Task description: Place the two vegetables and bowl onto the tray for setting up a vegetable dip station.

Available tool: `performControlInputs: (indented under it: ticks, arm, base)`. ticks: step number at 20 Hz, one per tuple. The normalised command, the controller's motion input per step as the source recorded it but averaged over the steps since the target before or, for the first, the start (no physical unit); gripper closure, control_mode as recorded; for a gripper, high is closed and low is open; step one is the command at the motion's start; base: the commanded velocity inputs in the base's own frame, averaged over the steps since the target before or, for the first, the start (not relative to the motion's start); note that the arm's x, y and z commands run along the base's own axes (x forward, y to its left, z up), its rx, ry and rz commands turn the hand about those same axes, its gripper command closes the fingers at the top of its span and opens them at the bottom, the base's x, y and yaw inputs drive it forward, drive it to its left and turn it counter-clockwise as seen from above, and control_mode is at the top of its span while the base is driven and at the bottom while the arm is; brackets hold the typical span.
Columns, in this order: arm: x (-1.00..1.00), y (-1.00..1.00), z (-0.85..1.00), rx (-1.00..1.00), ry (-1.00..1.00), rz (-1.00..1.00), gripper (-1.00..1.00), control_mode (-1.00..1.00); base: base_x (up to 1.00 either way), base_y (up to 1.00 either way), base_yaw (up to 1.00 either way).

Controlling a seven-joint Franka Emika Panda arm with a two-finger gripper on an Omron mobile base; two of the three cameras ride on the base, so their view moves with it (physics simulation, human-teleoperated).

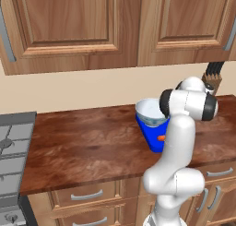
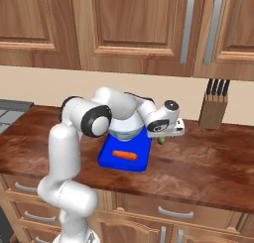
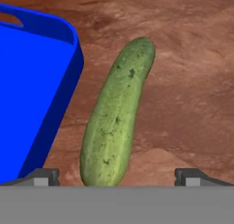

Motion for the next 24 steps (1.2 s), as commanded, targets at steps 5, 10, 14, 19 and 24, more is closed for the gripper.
performControlInputs:
  ticks: [5, 10, 14, 19, 24]
  arm:
    - [0.14, -0.02, -0.19, 0.00, 0.06, 0.00, -1.00, -1.00]
    - [0.24, -0.08, -0.09, 0.00, 0.05, 0.00, -1.00, -1.00]
    - [0.27, -0.11, -0.08, 0.00, 0.06, 0.00, -1.00, -1.00]
    - [0.14, -0.09, -0.11, 0.00, 0.05, 0.00, -1.00, -1.00]
    - [0.01, -0.07, -0.15, 0.00, 0.08, 0.00, 1.00, -1.00]
  base:
    - [0.00, 0.00, 0.00]
    - [0.00, 0.00, 0.00]
    - [0.00, 0.00, 0.00]
    - [0.00, 0.00, 0.00]
    - [0.00, 0.00, 0.00]
